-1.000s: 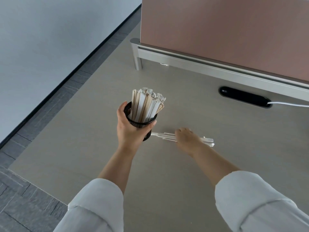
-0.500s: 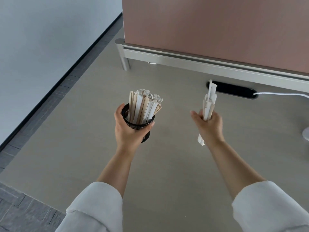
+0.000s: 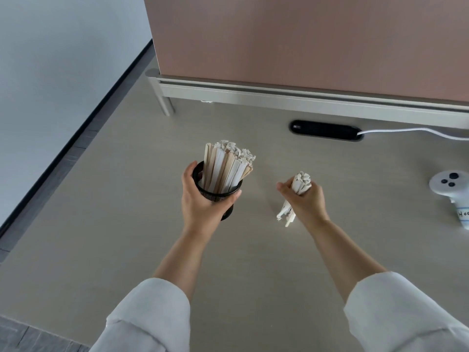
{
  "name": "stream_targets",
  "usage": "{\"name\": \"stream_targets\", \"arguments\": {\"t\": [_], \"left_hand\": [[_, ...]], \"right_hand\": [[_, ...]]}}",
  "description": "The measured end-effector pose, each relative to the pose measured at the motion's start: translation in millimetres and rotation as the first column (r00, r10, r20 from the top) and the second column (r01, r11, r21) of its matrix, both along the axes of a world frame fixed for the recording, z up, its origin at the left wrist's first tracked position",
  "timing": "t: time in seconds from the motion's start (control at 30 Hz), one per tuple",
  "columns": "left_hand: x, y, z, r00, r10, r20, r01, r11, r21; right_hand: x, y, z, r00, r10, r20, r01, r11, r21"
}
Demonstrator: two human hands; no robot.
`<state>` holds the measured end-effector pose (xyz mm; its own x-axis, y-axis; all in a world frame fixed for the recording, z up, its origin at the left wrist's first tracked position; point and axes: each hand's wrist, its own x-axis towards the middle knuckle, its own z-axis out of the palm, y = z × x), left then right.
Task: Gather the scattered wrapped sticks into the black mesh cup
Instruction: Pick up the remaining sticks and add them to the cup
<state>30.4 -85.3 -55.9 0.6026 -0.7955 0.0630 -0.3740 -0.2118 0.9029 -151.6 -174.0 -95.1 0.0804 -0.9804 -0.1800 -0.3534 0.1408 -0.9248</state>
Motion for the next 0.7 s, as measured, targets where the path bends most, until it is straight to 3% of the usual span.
{"name": "stream_targets", "arguments": {"t": [0.1, 0.2, 0.3, 0.37, 0.47, 0.53, 0.63, 0.7], "left_hand": [[-1.7, -0.5, 1.4, 1.0, -0.02, 0.005, 0.02, 1.0, 0.004], [-4.3, 1.2, 4.2, 0.999, -0.047, 0.011, 0.047, 0.999, 0.024], [-5.3, 0.5, 4.8, 0.995, -0.086, 0.055, 0.084, 0.996, 0.036], [-6.5, -2.6, 5.3, 0.988, -0.108, 0.109, 0.1, 0.992, 0.072], [-12.8, -8.2, 6.1, 0.972, -0.154, 0.18, 0.131, 0.983, 0.13], [-21.2, -10.7, 5.9, 0.959, -0.199, 0.203, 0.175, 0.976, 0.132], [-38.4, -13.7, 8.4, 0.949, -0.263, 0.174, 0.239, 0.959, 0.15], [-48.5, -15.0, 11.4, 0.944, -0.293, 0.153, 0.266, 0.948, 0.173]], "right_hand": [[-1.7, -0.5, -3.7, 0.997, -0.005, -0.071, 0.006, 1.0, 0.012], [-5.5, -1.6, 5.3, 0.985, -0.165, -0.042, 0.163, 0.986, -0.036], [-10.0, -11.4, 36.9, 0.92, -0.351, 0.173, 0.367, 0.928, -0.069], [-14.6, -18.2, 71.1, 0.809, -0.41, 0.42, 0.483, 0.872, -0.08], [-16.7, -18.5, 118.9, 0.695, -0.256, 0.672, 0.43, 0.897, -0.103], [-8.6, -12.9, 133.4, 0.769, -0.069, 0.636, 0.245, 0.95, -0.194], [6.5, -0.3, 125.0, 0.937, 0.134, 0.321, -0.066, 0.974, -0.215], [10.3, 7.8, 108.6, 0.977, 0.184, 0.11, -0.166, 0.974, -0.156]]}}
